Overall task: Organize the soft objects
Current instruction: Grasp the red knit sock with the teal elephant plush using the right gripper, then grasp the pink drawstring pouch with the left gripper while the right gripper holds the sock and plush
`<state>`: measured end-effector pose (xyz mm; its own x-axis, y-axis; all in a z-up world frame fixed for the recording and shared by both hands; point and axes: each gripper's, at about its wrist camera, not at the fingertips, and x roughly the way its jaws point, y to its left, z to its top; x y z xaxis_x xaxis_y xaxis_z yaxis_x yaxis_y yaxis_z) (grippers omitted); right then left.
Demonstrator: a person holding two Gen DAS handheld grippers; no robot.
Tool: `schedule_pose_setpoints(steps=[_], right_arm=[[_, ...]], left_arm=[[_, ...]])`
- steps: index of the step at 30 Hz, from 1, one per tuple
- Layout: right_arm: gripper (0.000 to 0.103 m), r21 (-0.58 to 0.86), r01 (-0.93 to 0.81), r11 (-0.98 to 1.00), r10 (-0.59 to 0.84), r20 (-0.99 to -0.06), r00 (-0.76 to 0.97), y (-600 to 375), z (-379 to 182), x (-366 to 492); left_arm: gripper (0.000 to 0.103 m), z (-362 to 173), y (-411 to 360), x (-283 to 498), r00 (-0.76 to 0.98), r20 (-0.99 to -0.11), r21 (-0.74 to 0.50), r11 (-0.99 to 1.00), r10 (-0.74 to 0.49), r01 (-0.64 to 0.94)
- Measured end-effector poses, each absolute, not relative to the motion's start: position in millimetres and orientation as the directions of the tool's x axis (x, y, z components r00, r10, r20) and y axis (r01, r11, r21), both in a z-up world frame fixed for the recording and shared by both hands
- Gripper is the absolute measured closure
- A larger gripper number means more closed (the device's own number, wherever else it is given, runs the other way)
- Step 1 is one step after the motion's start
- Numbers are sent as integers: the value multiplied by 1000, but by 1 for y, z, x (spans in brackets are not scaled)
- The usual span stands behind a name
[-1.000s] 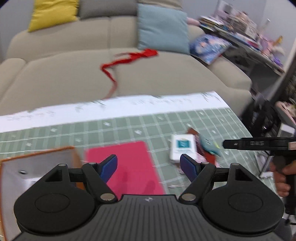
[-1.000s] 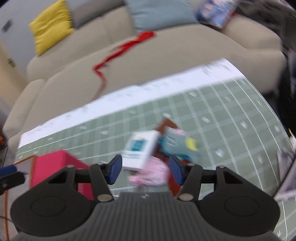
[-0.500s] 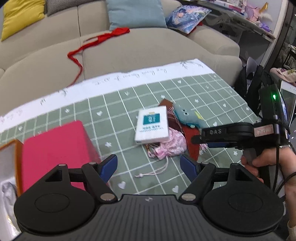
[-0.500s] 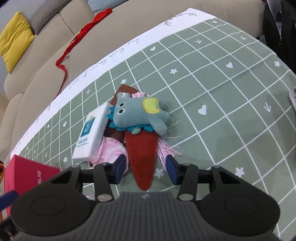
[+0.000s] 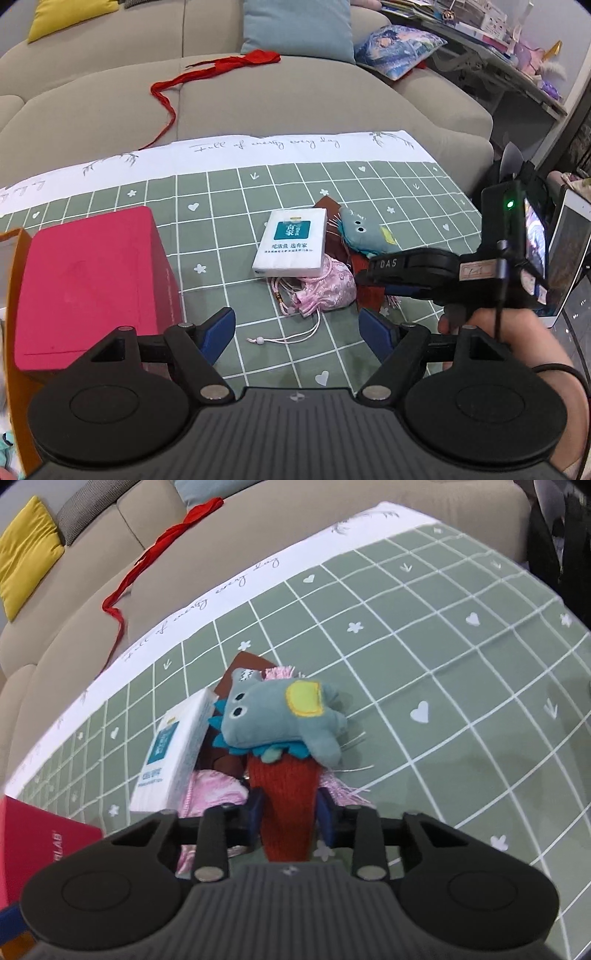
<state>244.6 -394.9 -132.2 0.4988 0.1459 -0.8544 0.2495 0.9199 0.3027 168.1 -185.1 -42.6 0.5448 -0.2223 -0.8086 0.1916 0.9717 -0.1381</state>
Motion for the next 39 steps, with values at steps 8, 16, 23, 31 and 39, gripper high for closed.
schedule_pose_setpoints(steps=[8,16,23,31,39], right_arm=[[99,339,222,914,192,-844,501,-412,-123,214],[99,313,243,918,186,-882,434,-424,-118,162],[65,416,270,868,271,-854,445,-429,-118,152],[55,354,320,879,156,-847,508,-440,-108,170],[48,279,317,906,92,-863,497,-429,-122,190]], left_arm=[[13,-36,-178,155,536,-812,-154,971,-231,185],[13,-40,-173,139,536,-802,-209,964,-264,162],[13,-49,-164,133,515,-816,-229,965,-264,131],[13,-57,-150,126,500,-813,-287,953,-298,100],[13,-70,-157,131,477,-831,-260,958,-286,122]])
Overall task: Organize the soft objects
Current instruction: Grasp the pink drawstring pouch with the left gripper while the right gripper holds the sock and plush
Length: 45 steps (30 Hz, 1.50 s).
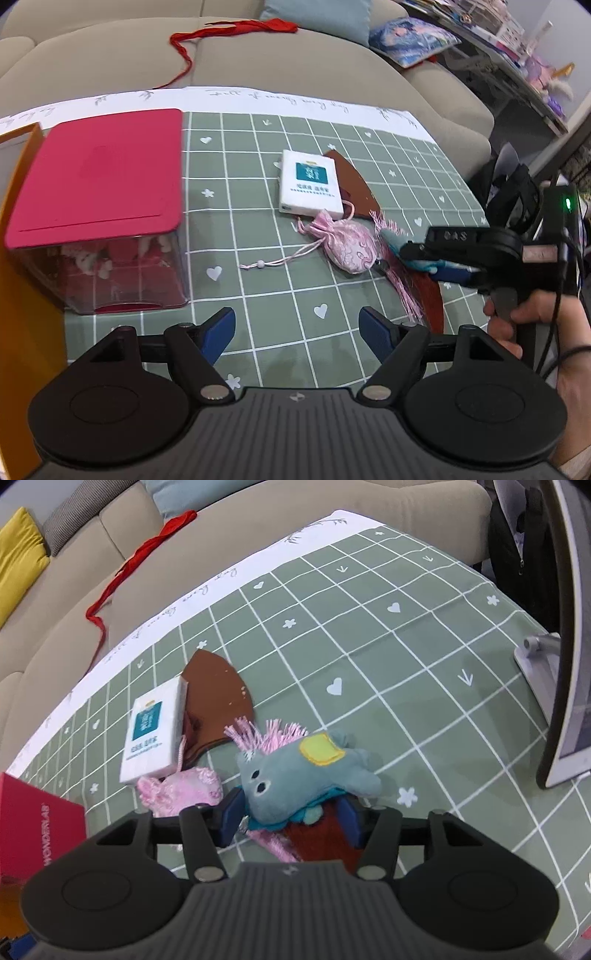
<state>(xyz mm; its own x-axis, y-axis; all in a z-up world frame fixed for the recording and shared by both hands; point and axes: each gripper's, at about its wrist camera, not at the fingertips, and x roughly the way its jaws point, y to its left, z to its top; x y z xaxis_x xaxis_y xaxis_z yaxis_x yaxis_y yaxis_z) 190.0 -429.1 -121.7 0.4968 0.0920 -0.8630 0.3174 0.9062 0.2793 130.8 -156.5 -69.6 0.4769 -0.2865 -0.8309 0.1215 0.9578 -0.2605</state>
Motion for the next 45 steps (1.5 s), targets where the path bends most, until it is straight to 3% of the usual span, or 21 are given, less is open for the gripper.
schedule_pose_setpoints(steps=[3,7,16,27,38,45], right_arm=[[50,280,308,909,89,-854,513,-429,-124,193],[68,305,297,905,109,-840,532,-432,-122,192],[69,354,275,894,164,-829,534,-444,-111,191],[69,475,242,846,243,-747,619,-454,-104,195],[69,512,284,810,247,-739,627,-474,-106,197],[69,519,288,805,251,-738,627,-477,-107,195]], left_arm=[[13,-76,-162,134,469,-837,-254,959,-282,125],[13,-84,-169,139,458,-843,-250,960,-280,127],[13,-99,-188,173,461,-837,-256,955,-295,146],[13,-127,-229,200,437,-821,-275,925,-367,260],[12,-141,-238,239,417,-837,-370,928,-354,44],[15,-139,-255,247,427,-861,-293,956,-276,26]])
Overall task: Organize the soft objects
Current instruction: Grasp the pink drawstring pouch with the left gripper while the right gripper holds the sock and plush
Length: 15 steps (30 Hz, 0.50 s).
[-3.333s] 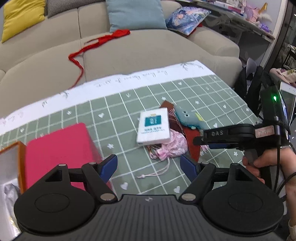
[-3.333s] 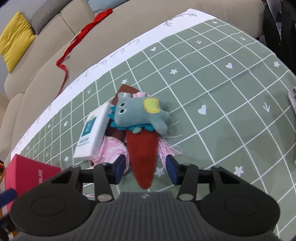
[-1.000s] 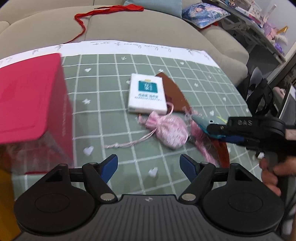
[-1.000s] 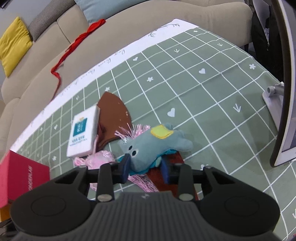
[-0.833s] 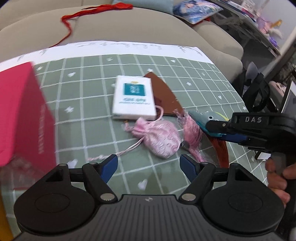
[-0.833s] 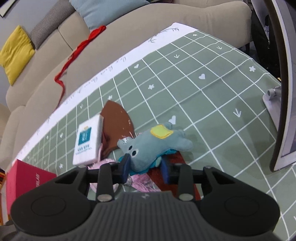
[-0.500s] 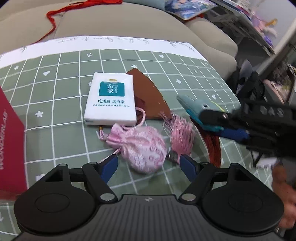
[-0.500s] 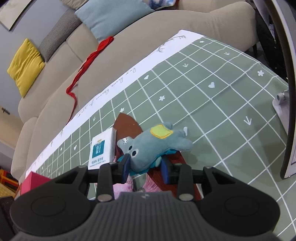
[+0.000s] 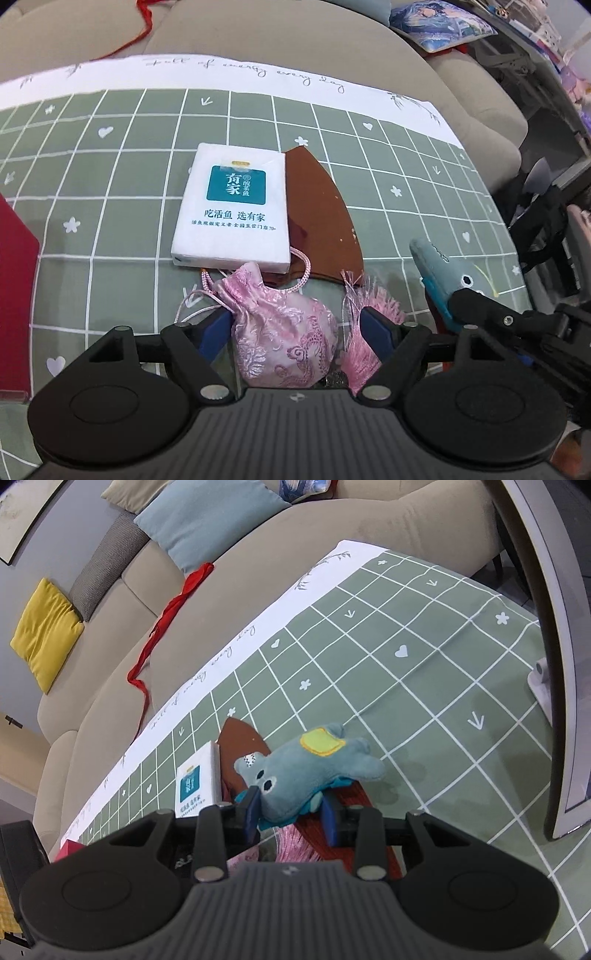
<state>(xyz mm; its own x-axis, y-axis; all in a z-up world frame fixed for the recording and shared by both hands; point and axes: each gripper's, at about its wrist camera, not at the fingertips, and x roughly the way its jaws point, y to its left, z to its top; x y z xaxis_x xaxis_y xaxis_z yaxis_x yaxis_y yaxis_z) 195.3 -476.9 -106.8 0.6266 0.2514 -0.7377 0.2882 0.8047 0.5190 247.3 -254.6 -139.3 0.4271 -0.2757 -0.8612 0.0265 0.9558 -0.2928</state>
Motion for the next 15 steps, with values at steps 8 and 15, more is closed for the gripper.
schedule_pose_setpoints(steps=[8,15], right_arm=[[69,503,265,822,262,-749,609,-474,-107,197],[69,491,263,830,256,-756,603,-473,-107,196]], left_arm=[[41,-139,-262,240,460,-865,-190,979,-201,69],[44,-139,-249,237,476,-842,-246,966,-253,78]])
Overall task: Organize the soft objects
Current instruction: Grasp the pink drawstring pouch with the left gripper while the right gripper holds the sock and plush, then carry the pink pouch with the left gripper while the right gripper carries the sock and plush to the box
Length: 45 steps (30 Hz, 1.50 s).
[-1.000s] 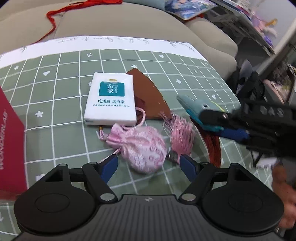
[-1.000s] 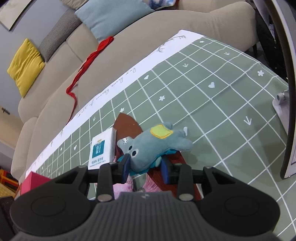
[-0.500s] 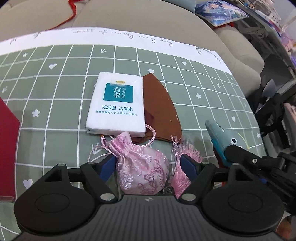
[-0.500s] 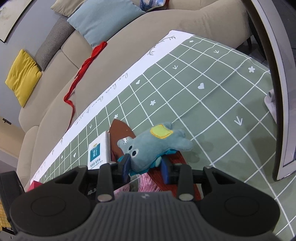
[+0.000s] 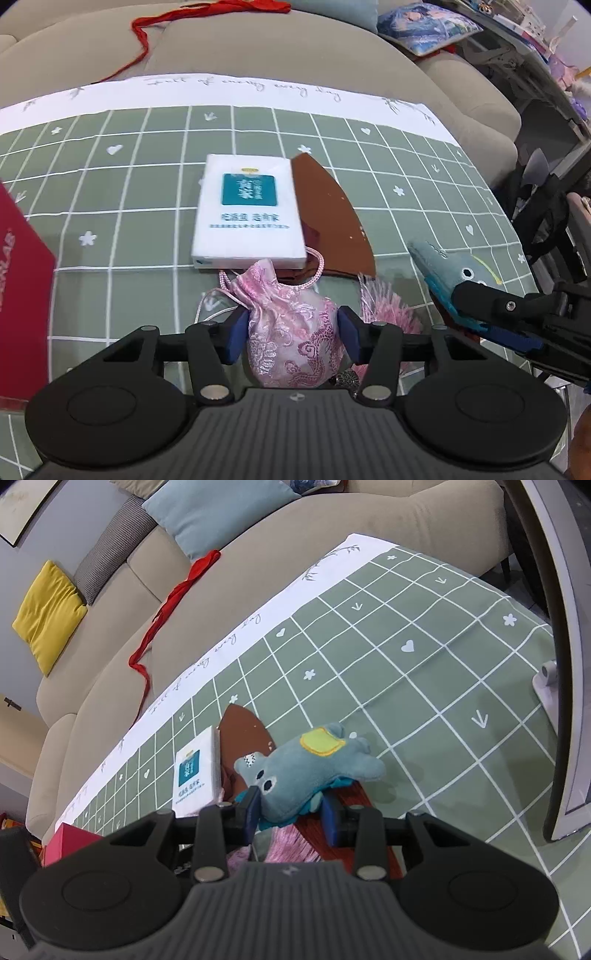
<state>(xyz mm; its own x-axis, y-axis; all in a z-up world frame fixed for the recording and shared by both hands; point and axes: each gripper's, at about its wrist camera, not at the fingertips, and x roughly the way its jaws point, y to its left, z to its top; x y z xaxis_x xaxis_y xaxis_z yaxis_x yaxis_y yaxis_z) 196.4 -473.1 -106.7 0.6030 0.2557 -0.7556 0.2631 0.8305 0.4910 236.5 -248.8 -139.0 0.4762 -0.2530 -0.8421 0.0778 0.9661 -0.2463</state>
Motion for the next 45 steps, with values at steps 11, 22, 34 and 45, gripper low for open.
schedule_pose_setpoints(steps=[11,22,34,45], right_arm=[[69,468,260,844,230,-756,613,-467,-101,193],[69,454,285,844,201,-760,618,-466,-99,174],[69,438,285,853,189,-767,613,-461,-99,164],[69,503,220,835,251,-707,662,-438,-62,157]], left_arm=[[45,-126,-245,225,480,-839,-254,964,-258,74],[45,-90,-244,209,470,-840,-252,962,-272,105],[45,-38,-222,193,516,-801,-266,952,-304,148],[45,-4,-193,182,569,-767,-230,955,-295,185]])
